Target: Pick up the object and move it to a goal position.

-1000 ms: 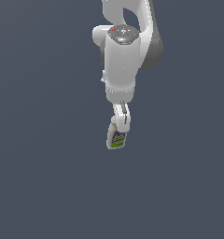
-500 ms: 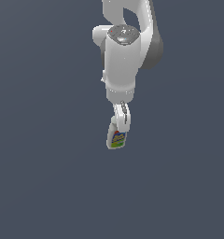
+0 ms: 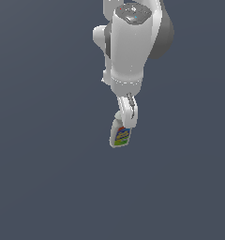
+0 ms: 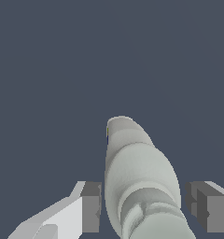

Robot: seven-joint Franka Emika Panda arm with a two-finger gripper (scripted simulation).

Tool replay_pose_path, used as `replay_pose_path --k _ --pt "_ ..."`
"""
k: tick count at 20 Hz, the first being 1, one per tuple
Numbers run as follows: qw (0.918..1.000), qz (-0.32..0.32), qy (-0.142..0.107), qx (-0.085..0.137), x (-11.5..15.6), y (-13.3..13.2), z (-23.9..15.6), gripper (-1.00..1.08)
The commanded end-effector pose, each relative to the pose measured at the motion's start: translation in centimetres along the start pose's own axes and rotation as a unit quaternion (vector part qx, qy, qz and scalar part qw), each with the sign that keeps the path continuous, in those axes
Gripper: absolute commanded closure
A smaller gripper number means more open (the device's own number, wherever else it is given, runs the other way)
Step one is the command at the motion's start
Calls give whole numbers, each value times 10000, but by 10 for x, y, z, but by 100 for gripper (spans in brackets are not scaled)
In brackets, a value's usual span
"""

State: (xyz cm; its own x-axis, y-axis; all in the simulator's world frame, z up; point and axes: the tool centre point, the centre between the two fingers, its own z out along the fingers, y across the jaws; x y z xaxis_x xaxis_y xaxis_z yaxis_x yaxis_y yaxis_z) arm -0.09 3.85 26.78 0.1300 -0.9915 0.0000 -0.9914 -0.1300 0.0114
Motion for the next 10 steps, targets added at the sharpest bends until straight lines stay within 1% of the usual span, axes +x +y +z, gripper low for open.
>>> replay_pose_path --k 1,10 --pt "10000 0 5 66 -5 -6 -24 108" --pt "10000 0 5 63 -29 -22 -100 108"
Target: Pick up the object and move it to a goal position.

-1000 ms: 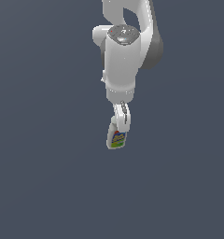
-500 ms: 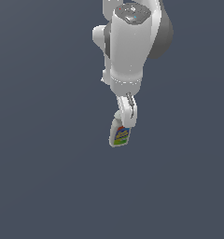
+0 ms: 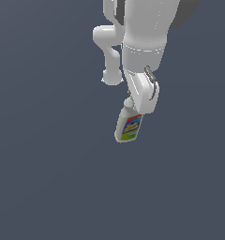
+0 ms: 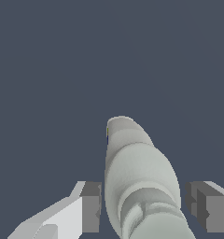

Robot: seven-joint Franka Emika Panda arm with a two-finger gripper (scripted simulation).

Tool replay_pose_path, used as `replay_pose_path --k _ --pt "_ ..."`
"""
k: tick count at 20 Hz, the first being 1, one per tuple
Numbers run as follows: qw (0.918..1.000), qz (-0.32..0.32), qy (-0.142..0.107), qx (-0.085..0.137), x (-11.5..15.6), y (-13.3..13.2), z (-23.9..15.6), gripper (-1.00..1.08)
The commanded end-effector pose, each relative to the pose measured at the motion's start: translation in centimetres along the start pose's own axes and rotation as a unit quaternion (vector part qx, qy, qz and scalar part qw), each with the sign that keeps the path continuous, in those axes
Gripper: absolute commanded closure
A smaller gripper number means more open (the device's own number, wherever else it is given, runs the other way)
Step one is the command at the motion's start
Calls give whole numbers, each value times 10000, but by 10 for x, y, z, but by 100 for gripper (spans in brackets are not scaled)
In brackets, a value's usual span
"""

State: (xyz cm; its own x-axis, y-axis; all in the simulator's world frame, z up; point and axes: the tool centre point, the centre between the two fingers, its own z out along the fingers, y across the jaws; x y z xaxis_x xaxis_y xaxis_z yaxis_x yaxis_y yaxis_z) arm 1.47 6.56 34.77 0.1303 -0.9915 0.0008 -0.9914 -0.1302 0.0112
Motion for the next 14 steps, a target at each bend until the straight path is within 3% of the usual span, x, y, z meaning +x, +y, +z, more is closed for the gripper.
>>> replay_pose_path --k 1,14 --pt "10000 1 1 62 -7 -6 -28 108" --pt "10000 -2 -2 58 -30 -25 -104 108"
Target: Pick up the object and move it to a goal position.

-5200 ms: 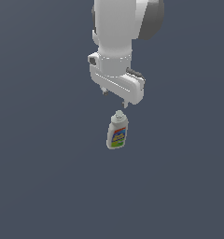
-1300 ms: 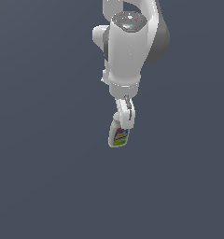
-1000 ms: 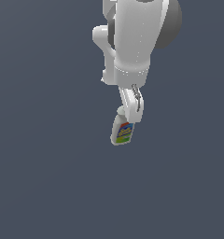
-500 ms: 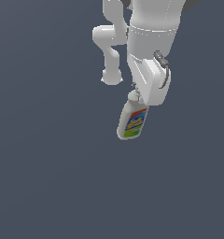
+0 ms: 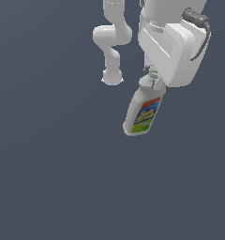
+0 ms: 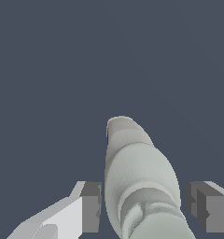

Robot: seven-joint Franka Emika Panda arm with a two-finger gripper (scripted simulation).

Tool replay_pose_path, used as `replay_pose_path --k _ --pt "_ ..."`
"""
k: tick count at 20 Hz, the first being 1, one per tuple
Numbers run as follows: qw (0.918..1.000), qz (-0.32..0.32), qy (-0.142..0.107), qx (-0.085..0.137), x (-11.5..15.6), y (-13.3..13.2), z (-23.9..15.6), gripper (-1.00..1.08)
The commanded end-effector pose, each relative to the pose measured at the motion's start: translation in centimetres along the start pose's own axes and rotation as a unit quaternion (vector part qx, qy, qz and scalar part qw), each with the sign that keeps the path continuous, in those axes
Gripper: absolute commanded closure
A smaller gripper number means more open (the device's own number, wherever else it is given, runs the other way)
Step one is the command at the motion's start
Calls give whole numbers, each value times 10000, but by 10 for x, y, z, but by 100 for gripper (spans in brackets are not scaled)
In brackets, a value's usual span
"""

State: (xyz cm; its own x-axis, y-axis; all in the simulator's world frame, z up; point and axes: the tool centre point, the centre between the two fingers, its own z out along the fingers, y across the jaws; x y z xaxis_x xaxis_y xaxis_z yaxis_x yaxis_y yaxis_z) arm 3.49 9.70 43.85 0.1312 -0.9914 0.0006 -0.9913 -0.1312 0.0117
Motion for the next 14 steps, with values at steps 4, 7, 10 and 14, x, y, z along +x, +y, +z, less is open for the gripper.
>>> replay_pose_path --k 4,7,10,14 --pt "10000 1 -2 60 -5 -5 -24 108" --pt "10000 1 -2 60 -7 -7 -30 108" --pt "10000 1 -2 60 -8 -8 -33 108" --pt "10000 1 -2 60 -8 -9 -34 108"
